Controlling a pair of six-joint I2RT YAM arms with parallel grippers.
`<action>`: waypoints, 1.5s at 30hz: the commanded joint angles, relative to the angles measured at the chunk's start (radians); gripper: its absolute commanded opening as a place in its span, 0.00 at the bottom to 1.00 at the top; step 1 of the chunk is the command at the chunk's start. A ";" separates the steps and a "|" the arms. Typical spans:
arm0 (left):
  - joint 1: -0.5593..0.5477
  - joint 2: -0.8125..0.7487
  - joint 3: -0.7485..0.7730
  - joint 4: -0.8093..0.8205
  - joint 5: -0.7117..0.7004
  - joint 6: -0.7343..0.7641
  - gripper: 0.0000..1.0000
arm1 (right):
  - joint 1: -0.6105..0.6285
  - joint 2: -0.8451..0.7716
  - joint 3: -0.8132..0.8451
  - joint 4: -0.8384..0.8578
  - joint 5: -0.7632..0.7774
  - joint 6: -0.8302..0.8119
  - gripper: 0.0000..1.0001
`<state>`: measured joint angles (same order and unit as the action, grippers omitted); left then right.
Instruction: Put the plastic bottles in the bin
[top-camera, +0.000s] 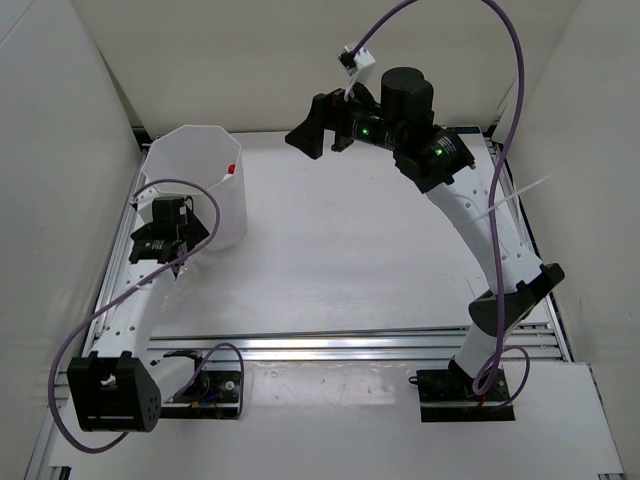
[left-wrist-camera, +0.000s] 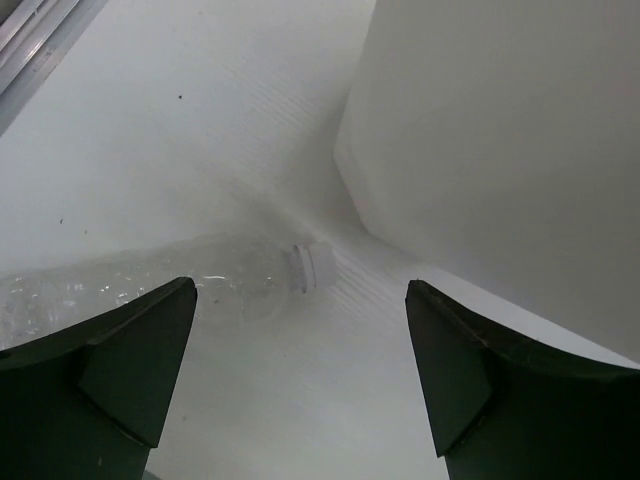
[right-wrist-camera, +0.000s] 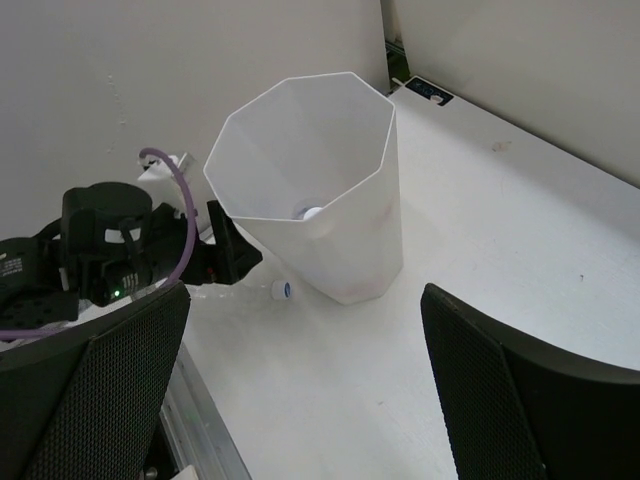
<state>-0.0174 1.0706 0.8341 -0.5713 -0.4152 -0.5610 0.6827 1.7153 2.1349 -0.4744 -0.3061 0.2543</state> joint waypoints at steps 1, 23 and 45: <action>0.002 0.064 0.084 -0.050 -0.023 0.038 0.97 | -0.005 -0.033 -0.001 -0.003 -0.027 0.017 1.00; 0.123 -0.080 -0.158 -0.360 -0.136 -2.022 1.00 | -0.005 -0.036 -0.023 -0.208 -0.090 0.036 1.00; 0.175 0.276 -0.112 -0.182 -0.125 -2.162 1.00 | -0.037 -0.026 -0.052 -0.285 -0.068 0.000 1.00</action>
<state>0.1410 1.3132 0.7120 -0.7723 -0.5049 -1.8671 0.6518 1.7172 2.0888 -0.7647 -0.3679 0.2764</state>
